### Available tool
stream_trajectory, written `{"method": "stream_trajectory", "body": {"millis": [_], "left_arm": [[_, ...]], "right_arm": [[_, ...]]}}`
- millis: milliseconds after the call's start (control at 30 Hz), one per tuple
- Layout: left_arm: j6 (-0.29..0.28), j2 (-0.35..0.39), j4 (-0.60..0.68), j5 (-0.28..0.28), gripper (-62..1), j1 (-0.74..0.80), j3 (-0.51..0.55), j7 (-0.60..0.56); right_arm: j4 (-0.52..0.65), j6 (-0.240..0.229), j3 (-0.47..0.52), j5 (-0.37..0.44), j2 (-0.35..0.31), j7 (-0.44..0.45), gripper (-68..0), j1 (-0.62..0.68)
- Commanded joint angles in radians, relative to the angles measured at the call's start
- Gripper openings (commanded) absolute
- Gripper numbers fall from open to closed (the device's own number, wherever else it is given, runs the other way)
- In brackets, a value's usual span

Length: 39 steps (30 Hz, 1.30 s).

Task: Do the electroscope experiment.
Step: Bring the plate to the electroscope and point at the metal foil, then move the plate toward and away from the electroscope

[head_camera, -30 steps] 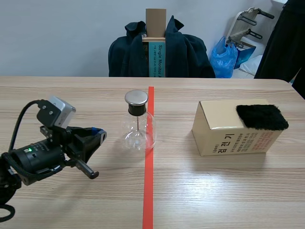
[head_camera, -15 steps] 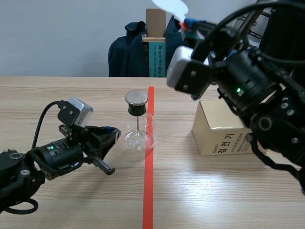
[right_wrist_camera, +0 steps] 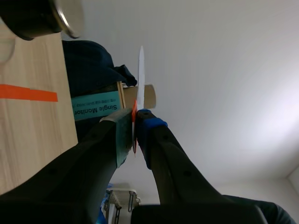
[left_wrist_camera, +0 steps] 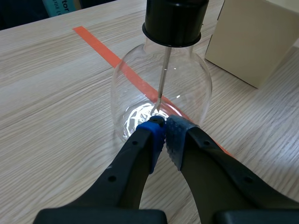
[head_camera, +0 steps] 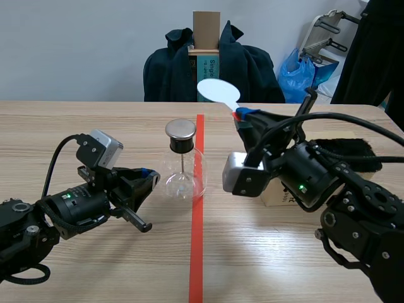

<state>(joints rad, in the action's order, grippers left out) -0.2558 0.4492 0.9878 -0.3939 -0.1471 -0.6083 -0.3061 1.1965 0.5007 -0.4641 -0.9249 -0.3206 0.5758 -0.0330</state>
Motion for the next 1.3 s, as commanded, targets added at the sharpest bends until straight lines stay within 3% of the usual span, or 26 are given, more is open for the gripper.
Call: {"method": "stream_trajectory", "body": {"millis": [0,500,933,1267], "left_arm": [[0.0,-0.003,0.017,-0.006,-55.7,-0.008,0.006,-0.019],[0.0,-0.002,0.017,-0.006,-55.8,-0.008,0.006,-0.019],[0.0,-0.002,0.017,-0.006,-55.8,-0.008,0.006,-0.019],[0.002,-0.002,0.017,-0.006,-55.8,-0.008,0.006,-0.019]], "right_arm": [[0.018,0.012,0.01,0.011,-0.002,0.0,-66.7,-0.016],[-0.039,-0.007,0.01,-0.019,0.0,0.01,-66.7,-0.005],[-0.039,-0.003,0.01,-0.056,0.0,0.213,-66.7,0.0],[-0.039,0.008,0.01,-0.065,0.013,0.236,-66.7,0.0]]}}
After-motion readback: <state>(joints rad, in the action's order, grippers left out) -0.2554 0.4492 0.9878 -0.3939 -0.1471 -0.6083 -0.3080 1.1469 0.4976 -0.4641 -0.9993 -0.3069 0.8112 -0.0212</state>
